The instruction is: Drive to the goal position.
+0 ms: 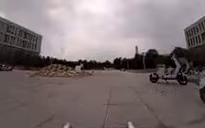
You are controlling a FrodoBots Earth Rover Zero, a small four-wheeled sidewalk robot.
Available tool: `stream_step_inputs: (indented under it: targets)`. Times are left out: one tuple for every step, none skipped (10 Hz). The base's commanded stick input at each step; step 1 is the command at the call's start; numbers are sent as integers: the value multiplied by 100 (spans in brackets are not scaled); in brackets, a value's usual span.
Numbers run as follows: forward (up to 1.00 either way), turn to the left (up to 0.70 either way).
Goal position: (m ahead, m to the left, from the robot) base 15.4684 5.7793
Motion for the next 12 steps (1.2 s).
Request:
stream_step_inputs:
  targets:
    - [70,0]
    - [70,0]
    - [70,0]
    - [70,0]
    - [70,0]
    - [70,0]
    - [70,0]
    - [70,0]
    - [70,0]
    - [70,0]
    - [70,0]
    - [70,0]
